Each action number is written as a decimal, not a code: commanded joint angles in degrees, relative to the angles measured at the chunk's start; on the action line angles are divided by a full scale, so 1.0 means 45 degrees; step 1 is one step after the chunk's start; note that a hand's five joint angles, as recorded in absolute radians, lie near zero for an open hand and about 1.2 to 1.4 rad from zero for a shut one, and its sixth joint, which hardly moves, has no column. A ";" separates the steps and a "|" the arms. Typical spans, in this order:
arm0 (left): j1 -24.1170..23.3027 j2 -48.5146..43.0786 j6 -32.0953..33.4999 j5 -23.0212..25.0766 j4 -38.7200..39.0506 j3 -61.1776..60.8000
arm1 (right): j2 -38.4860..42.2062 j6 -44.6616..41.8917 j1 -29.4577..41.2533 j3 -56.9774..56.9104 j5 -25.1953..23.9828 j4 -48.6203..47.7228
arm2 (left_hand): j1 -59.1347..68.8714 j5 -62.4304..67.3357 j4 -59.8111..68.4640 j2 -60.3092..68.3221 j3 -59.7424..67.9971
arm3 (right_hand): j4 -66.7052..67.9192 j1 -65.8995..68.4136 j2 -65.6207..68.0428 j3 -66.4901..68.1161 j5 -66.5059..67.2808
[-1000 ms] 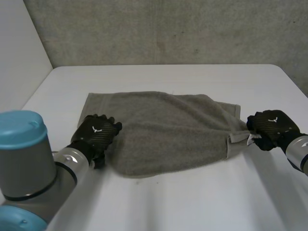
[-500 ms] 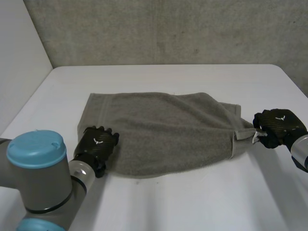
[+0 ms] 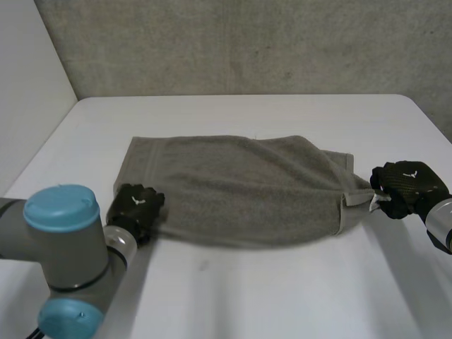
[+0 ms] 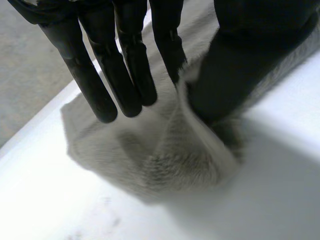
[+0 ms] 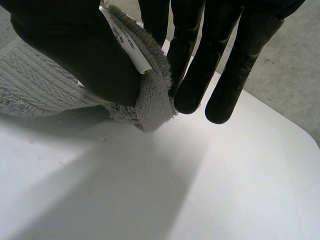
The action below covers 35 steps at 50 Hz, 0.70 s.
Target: Fold the laundry
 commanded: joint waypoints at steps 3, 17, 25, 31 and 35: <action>0.0910 0.1153 0.0023 0.0069 -0.0031 0.0270 | -0.0040 -0.0205 -0.0010 -0.0051 0.0083 0.0109 | 0.4961 0.5198 0.5196 0.5061 0.5209 | 0.2574 0.5598 0.2741 0.2680 0.2900; 0.0832 0.3618 0.3336 0.1707 -0.5919 0.0581 | -0.1818 -0.6250 0.0107 -0.2003 0.0452 0.7933 | 0.4961 0.5198 0.5196 0.5061 0.5209 | 0.2574 0.5598 0.2741 0.2680 0.2900; 0.0949 0.2042 0.4651 0.2082 -0.6479 0.1478 | -0.0514 -0.7665 0.0788 -0.2237 0.2190 0.8742 | 0.4961 0.5198 0.5196 0.5061 0.5209 | 0.2574 0.5598 0.2741 0.2680 0.2900; 0.0930 0.0376 0.4750 0.1964 -0.6184 0.2945 | 0.0741 -0.7334 0.2158 -0.4055 0.2876 0.8508 | 0.4961 0.5198 0.5196 0.5061 0.5209 | 0.2574 0.5598 0.2741 0.2680 0.2900; 0.0872 -0.0307 0.4556 0.1634 -0.5893 0.5786 | 0.0995 -0.5701 0.2763 -0.6585 0.3091 0.6738 | 0.4961 0.5198 0.5196 0.5061 0.5209 | 0.2574 0.5598 0.2741 0.2680 0.2900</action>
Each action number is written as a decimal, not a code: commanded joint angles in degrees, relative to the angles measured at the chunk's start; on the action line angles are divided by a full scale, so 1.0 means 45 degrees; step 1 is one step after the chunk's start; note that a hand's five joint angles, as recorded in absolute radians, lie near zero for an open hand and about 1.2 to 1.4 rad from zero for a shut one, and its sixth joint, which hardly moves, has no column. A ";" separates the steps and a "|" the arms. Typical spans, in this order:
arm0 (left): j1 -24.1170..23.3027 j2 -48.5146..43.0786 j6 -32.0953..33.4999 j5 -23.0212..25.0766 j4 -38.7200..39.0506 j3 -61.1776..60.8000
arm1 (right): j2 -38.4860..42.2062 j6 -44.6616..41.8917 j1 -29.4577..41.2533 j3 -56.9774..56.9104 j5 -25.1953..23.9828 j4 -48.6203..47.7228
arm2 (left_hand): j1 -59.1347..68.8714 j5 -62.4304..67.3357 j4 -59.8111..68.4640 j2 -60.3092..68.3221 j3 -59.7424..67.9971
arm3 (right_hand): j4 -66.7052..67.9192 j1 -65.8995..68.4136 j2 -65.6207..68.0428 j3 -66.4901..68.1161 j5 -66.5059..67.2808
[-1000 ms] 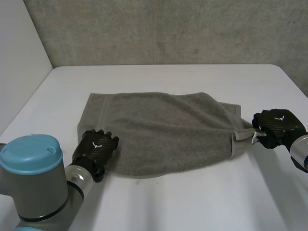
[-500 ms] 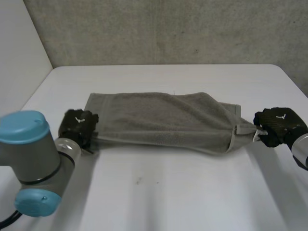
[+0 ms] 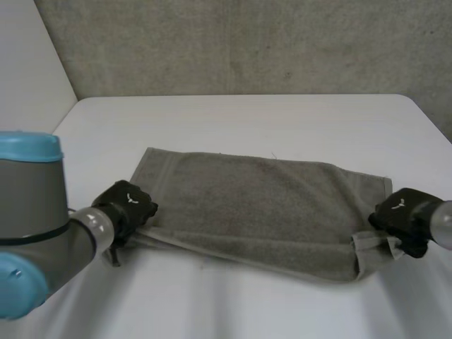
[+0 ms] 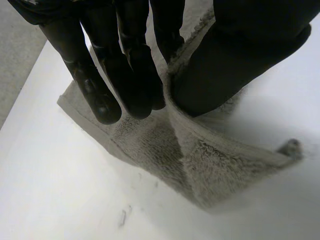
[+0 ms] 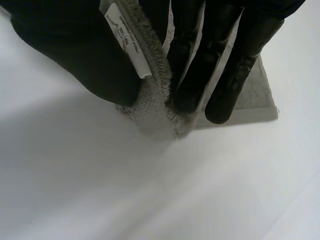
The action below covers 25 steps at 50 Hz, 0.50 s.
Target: Fold the laundry
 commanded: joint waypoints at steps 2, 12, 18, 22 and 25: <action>-0.0183 -0.1593 -0.0326 -0.0650 0.0979 0.4847 | 0.0801 0.2929 0.1263 -0.4363 0.0512 -0.2949 | 0.3017 0.2467 0.2229 0.2274 0.2241 | 0.2574 0.5598 0.2741 0.2679 0.2899; -0.0222 -0.1398 -0.2474 -0.1744 0.5822 1.1156 | -0.0779 0.8650 0.1185 -0.6162 0.0726 -1.1303 | 0.3017 0.2467 0.2229 0.2274 0.2241 | 0.2574 0.5598 0.2741 0.2679 0.2899; -0.0202 -0.0812 -0.3197 -0.1744 0.5979 1.0531 | -0.0996 0.8671 0.1263 -0.5222 0.0532 -1.1231 | 0.3017 0.2467 0.2229 0.2274 0.2241 | 0.2574 0.5598 0.2741 0.2679 0.2899; -0.0124 -0.0345 -0.3313 -0.1627 0.5647 0.7943 | -0.0957 0.8651 0.1147 -0.3763 -0.0129 -1.1055 | 0.3017 0.2467 0.2229 0.2274 0.2241 | 0.2574 0.5598 0.2741 0.2679 0.2899; -0.0027 -0.0129 -0.3333 -0.1510 0.5763 0.5679 | -0.0802 0.8671 0.1088 -0.2688 -0.0987 -1.0919 | 0.3017 0.2467 0.2229 0.2274 0.2241 | 0.2574 0.5598 0.2741 0.2679 0.2899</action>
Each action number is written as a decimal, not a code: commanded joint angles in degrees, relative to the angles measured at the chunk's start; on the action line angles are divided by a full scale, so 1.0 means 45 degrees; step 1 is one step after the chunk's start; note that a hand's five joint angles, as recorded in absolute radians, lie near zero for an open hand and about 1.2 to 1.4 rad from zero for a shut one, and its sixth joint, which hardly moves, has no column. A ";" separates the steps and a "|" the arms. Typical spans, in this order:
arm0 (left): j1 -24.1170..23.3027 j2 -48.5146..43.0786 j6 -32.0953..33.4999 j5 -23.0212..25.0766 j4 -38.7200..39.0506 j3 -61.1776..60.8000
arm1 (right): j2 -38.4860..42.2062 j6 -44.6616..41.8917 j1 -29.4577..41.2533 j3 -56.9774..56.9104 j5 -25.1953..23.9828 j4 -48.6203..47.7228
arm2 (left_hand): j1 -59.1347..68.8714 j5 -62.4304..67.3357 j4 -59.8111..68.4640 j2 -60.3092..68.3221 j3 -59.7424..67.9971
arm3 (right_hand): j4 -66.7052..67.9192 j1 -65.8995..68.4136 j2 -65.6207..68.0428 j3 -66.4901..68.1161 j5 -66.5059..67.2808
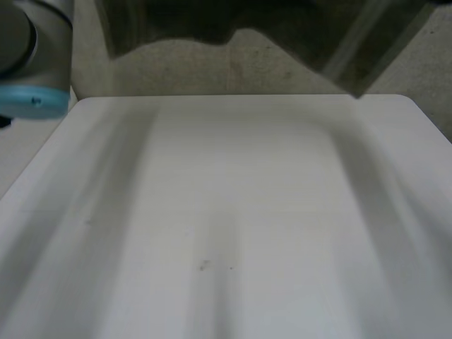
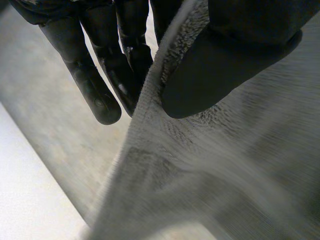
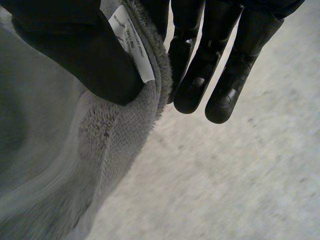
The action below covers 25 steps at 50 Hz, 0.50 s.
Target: Fold the laundry
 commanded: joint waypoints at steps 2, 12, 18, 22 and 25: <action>0.0157 0.0633 -0.0136 0.0383 -0.0241 -0.5604 | 0.0268 -0.0193 -0.0127 0.2957 -0.1845 0.0655 | 0.2710 0.2379 0.2229 0.2273 0.2241 | 0.2574 0.5598 0.2741 0.2679 0.2886; 0.0197 -0.0363 0.0039 0.1458 0.1635 -1.0791 | 0.2104 -0.1229 -0.0733 0.6361 -0.3588 0.0695 | 0.2710 0.2379 0.2229 0.2273 0.2241 | 0.2574 0.5598 0.2741 0.2679 0.2886; 0.0177 -0.0500 0.0020 0.1478 0.1889 -1.2039 | 0.2456 -0.3800 -0.1219 0.7687 -0.3921 0.0869 | 0.2710 0.2379 0.2229 0.2273 0.2241 | 0.0800 0.3823 0.0967 0.0905 0.1112; 0.0177 -0.0091 0.0020 0.1478 0.1850 -1.2372 | 0.2184 -0.4996 -0.1552 0.8041 -0.3882 0.1687 | 0.2710 0.2379 0.2229 0.2273 0.2241 | -0.1994 0.1030 -0.1827 -0.1889 -0.1682; 0.0177 0.0106 0.0020 0.1478 0.1850 -1.2451 | 0.2046 -0.5057 -0.1553 0.8061 -0.3823 0.2042 | 0.2710 0.2379 0.2229 0.2273 0.2241 | -0.4813 -0.1790 -0.4646 -0.4708 -0.4501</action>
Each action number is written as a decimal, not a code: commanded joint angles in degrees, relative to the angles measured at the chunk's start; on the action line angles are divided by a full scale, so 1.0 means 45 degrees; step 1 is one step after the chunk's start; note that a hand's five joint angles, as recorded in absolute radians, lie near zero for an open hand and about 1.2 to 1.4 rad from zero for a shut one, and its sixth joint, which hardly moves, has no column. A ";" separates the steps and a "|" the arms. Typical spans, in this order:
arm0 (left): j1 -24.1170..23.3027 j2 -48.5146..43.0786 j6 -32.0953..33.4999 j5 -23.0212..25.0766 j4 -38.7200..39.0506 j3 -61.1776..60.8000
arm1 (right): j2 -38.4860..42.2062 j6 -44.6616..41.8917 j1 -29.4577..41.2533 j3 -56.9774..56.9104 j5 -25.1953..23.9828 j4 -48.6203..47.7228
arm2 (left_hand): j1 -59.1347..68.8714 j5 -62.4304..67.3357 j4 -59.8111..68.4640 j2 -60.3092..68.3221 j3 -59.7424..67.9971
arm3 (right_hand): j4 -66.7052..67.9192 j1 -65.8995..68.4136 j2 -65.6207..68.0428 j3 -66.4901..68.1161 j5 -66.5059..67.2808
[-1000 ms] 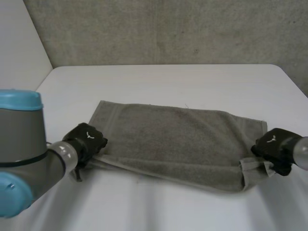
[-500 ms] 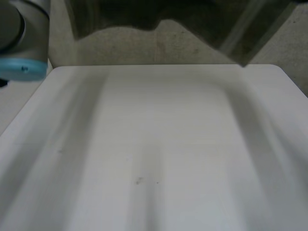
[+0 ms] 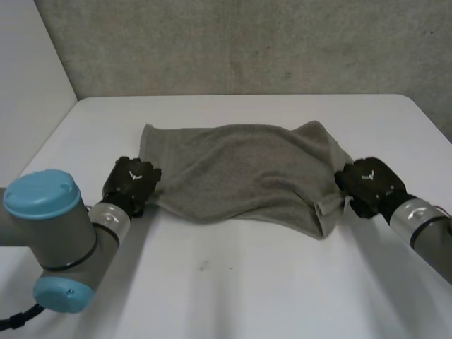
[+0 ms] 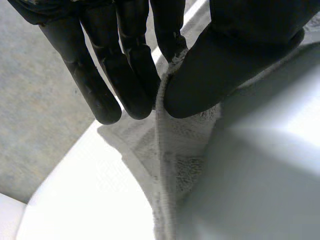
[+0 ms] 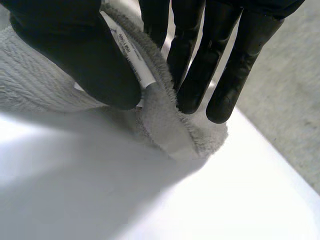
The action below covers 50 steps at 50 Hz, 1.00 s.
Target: Fold the laundry
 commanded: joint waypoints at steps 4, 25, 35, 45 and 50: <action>-0.0031 0.0938 -0.0033 -0.0027 -0.0085 -0.0462 | -0.0908 -0.1196 -0.0283 0.0468 0.0103 0.1830 | 0.2710 0.2379 0.2229 0.2273 0.2241 | -0.6809 -0.4978 -0.6713 -0.6713 -0.7084; -0.0012 0.1506 -0.0131 -0.0066 -0.0065 -0.0775 | -0.1573 -0.3110 -0.0088 0.3477 0.0434 -0.1313 | 0.2710 0.2379 0.2229 0.2273 0.2241 | -0.5503 -0.3672 -0.5407 -0.5407 -0.5778; 0.0086 0.1506 -0.0131 -0.0067 -0.0065 -0.0775 | -0.1651 -0.1059 0.1396 0.3340 0.3559 -0.1176 | 0.2710 0.2379 0.2229 0.2273 0.2241 | -0.5690 -0.3859 -0.5594 -0.5594 -0.5965; 0.0105 0.1525 -0.0131 -0.0047 -0.0085 -0.0892 | -0.1632 0.2003 0.2411 0.2716 0.4653 -0.0631 | 0.2710 0.2379 0.2229 0.2273 0.2241 | -0.5877 -0.4046 -0.5781 -0.5781 -0.6152; 0.0125 0.1525 -0.0131 -0.0047 -0.0065 -0.0951 | -0.1632 0.2495 0.2646 0.2364 0.4711 -0.0122 | 0.2710 0.2379 0.2229 0.2273 0.2241 | -0.5802 -0.3971 -0.5706 -0.5706 -0.6077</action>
